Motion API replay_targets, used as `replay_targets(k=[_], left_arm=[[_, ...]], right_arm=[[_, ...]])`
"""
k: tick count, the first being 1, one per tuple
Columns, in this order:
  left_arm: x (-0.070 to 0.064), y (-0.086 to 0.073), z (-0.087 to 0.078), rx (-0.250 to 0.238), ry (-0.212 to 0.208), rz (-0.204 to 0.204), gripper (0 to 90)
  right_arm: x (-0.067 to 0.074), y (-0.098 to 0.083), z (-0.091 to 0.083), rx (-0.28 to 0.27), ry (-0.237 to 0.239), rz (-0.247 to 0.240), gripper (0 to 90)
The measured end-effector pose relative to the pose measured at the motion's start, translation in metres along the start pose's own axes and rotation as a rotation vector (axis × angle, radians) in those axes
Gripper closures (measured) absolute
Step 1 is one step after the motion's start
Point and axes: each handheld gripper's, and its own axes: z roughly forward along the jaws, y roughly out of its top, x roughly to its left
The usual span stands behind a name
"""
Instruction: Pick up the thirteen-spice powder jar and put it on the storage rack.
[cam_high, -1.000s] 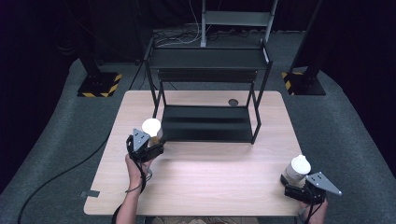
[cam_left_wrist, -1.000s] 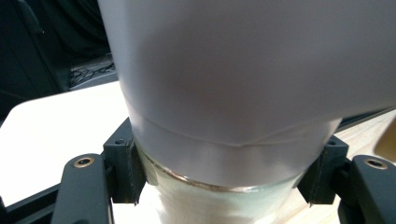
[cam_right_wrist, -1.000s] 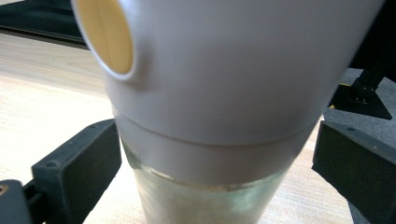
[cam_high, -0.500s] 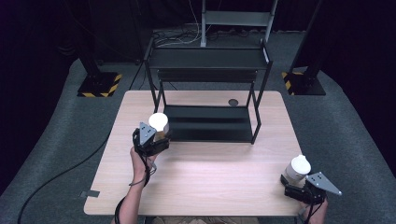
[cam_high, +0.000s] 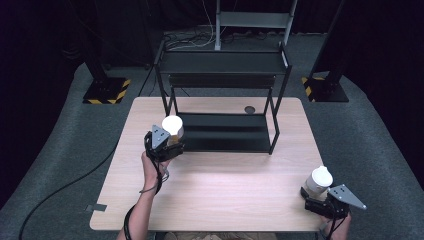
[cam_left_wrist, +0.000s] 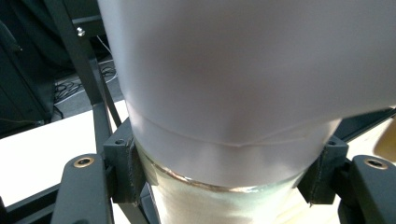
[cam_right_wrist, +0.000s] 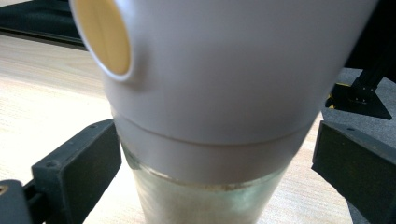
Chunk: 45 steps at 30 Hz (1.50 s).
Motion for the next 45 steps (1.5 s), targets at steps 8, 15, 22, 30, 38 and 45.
replay_targets(k=[8, 15, 22, 30, 38, 45], left_arm=[[0.002, 0.012, 0.007, -0.003, -0.014, 0.006, 30.8], [0.006, 0.020, 0.011, -0.003, -0.023, 0.006, 30.8], [0.011, 0.028, 0.016, 0.000, -0.031, -0.001, 30.8], [0.013, 0.034, 0.019, 0.001, -0.031, 0.004, 30.8], [0.017, 0.041, 0.024, 0.003, -0.037, 0.004, 30.8], [0.019, 0.047, 0.027, 0.005, -0.036, 0.006, 30.8]], right_arm=[[0.000, 0.001, 0.000, 0.004, 0.003, -0.004, 0.3], [0.000, 0.000, 0.000, 0.001, 0.002, 0.001, 0.2], [-0.001, 0.001, 0.000, 0.003, 0.003, 0.002, 0.3], [-0.001, 0.002, 0.001, 0.009, 0.005, 0.001, 0.3], [-0.001, 0.001, 0.001, 0.007, 0.005, 0.000, 0.2], [-0.001, 0.001, 0.000, 0.006, 0.006, 0.000, 0.2]])
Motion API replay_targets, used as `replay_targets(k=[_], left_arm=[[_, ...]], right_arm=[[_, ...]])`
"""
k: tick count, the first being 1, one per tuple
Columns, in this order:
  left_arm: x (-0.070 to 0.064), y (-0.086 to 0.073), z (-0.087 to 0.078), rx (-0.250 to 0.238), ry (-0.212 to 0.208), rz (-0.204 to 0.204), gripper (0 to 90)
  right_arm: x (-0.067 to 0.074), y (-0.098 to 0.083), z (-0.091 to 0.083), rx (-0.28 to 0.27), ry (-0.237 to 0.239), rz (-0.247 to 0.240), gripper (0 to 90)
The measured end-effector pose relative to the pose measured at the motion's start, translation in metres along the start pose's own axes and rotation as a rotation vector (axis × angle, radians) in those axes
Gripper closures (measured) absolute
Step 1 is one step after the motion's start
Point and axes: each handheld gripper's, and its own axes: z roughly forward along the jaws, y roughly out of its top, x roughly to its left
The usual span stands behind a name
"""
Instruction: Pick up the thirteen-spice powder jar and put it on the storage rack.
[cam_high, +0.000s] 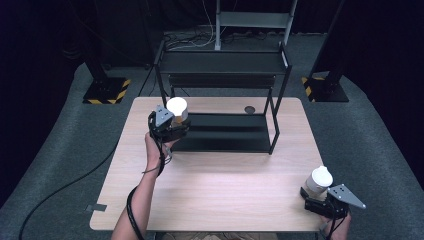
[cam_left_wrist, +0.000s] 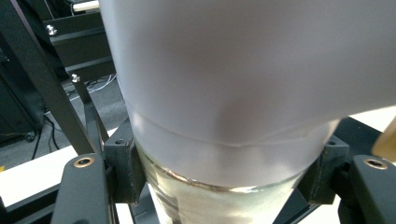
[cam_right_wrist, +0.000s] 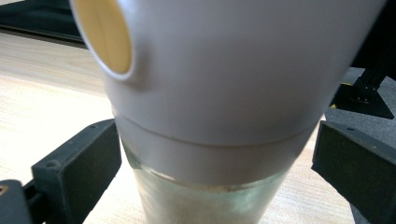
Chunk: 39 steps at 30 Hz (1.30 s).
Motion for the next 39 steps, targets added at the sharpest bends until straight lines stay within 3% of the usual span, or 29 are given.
replay_targets(k=[39], left_arm=[[0.018, 0.036, 0.008, -0.017, -0.007, 0.001, 30.8]], right_arm=[[-0.001, 0.000, 0.000, 0.003, 0.002, 0.000, 0.3]])
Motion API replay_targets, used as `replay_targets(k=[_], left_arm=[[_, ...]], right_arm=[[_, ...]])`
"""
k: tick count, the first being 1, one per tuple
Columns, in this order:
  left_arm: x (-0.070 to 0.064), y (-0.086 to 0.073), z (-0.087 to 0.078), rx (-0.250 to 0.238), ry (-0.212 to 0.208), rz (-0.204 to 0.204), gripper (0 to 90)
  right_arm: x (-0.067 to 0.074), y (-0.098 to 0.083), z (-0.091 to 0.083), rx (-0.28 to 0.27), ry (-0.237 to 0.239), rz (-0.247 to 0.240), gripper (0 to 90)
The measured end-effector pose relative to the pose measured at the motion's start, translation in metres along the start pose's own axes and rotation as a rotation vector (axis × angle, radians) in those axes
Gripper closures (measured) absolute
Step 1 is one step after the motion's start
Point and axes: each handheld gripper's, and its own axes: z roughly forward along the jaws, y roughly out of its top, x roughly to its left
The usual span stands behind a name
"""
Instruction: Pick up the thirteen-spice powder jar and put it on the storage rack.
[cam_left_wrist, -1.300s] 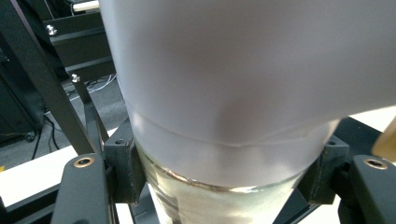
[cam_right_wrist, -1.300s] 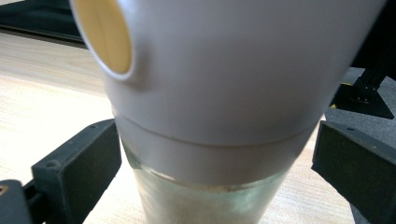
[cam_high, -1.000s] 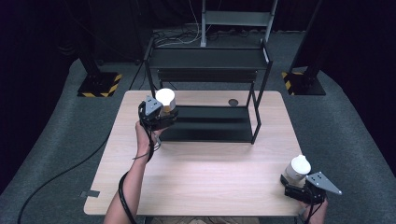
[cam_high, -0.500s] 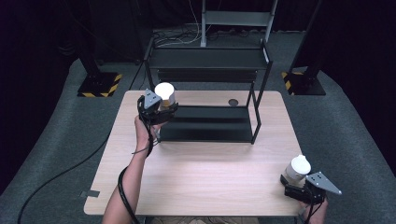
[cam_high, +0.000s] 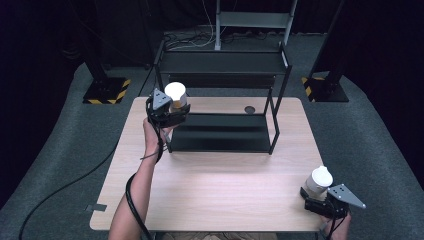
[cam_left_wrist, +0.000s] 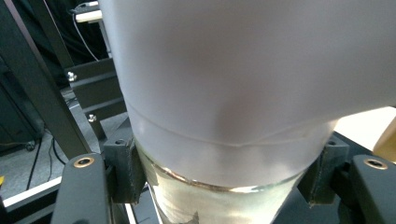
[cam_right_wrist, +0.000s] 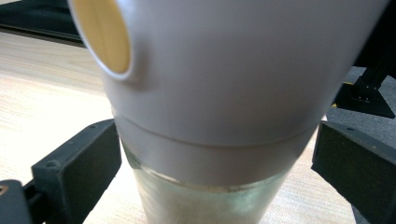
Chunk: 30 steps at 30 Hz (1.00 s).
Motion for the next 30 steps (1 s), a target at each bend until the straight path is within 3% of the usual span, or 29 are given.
replay_targets(k=[30], left_arm=[[0.003, 0.036, -0.005, -0.029, -0.032, 0.028, 30.8]], right_arm=[[-0.001, 0.001, 0.000, 0.003, 0.004, 0.004, 0.2]])
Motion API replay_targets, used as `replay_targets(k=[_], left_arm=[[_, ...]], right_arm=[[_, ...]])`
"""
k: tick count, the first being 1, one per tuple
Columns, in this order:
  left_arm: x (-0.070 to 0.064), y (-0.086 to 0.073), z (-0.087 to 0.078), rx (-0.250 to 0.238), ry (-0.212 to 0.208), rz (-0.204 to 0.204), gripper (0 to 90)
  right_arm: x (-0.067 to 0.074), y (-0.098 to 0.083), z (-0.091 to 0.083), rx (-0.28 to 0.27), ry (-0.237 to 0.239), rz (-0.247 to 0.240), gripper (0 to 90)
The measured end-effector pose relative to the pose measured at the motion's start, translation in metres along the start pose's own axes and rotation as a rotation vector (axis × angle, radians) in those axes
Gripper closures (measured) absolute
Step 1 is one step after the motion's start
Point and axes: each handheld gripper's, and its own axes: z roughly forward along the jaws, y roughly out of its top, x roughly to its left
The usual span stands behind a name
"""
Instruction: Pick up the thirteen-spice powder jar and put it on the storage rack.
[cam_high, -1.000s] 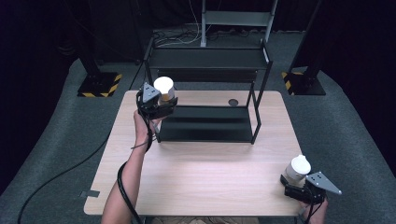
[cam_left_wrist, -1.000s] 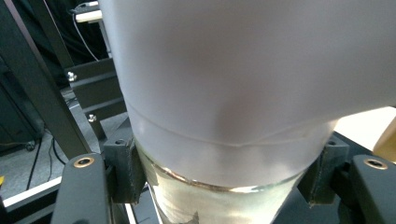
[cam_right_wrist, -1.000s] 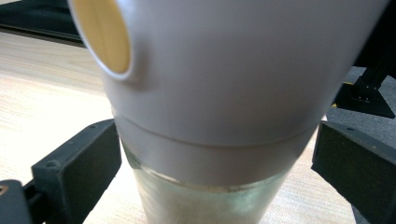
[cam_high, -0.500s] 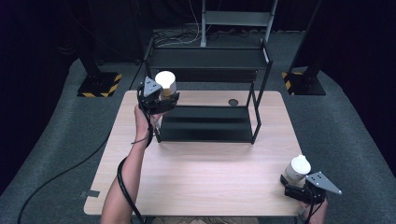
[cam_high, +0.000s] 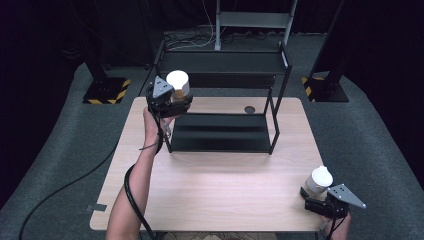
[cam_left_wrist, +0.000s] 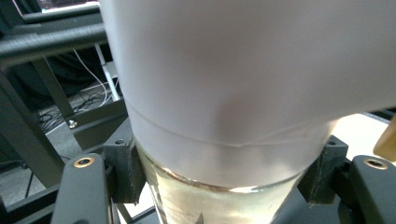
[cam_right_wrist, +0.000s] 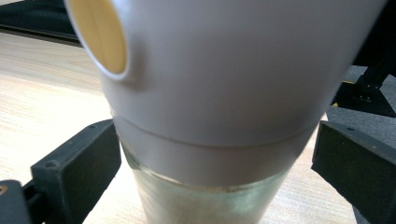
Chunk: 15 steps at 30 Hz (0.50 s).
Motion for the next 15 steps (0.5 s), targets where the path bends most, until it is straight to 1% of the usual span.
replay_targets(k=[6, 15], left_arm=[[0.003, 0.006, -0.004, -0.012, -0.001, -0.006, 30.8], [0.004, 0.014, -0.009, -0.025, -0.004, 0.001, 30.8]], right_arm=[[0.000, 0.000, 0.000, -0.002, -0.002, 0.001, 0.2], [0.000, 0.000, 0.000, 0.001, 0.002, 0.000, 0.2]])
